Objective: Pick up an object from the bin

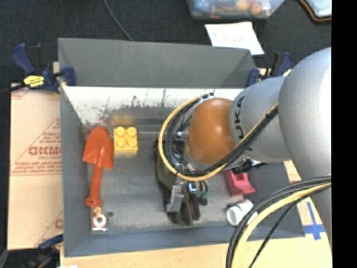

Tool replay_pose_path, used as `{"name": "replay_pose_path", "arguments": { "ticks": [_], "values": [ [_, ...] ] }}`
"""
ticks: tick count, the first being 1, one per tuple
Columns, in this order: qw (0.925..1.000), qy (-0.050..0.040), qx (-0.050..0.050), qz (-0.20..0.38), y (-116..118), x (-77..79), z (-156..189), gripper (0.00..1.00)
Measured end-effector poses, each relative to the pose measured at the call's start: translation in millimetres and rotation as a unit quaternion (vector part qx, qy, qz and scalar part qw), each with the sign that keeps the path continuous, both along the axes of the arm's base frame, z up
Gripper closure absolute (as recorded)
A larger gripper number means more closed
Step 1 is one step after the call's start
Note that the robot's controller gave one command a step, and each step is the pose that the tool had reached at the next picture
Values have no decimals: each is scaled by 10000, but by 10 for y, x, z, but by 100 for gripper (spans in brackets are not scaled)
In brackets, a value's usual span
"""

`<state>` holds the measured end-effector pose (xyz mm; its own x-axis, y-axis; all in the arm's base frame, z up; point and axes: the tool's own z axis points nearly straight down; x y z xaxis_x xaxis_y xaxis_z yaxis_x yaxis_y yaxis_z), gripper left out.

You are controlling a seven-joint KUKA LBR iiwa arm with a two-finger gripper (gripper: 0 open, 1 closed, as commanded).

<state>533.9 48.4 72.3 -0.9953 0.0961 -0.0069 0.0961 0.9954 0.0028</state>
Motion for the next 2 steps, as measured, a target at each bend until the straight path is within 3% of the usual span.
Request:
{"name": "replay_pose_path", "arguments": {
  "ticks": [1,2],
  "values": [
    [9981,-56,27,-621,-23,64,-4,0],
    [9961,-22,17,-883,163,-268,-4,100]
  ]
}}
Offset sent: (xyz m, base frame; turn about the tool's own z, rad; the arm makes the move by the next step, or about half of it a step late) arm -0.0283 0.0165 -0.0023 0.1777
